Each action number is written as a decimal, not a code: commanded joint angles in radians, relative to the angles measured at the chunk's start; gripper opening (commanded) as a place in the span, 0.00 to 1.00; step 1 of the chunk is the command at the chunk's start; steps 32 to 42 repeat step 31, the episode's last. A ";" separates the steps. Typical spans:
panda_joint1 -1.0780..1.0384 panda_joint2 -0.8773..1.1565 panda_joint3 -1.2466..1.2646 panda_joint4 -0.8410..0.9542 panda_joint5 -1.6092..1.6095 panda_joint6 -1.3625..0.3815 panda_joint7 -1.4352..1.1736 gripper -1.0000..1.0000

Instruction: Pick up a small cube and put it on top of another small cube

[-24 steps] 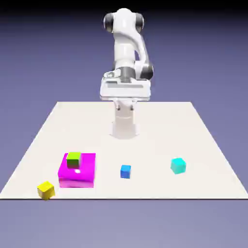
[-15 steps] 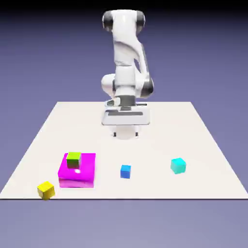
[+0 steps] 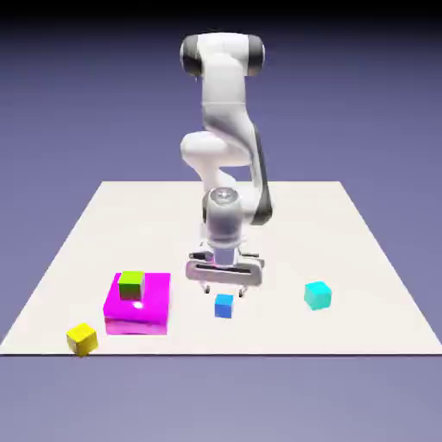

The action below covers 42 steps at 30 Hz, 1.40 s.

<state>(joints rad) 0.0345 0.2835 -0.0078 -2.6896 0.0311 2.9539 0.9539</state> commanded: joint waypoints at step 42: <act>0.394 -0.074 0.212 0.132 -0.146 -0.213 -0.162 1.00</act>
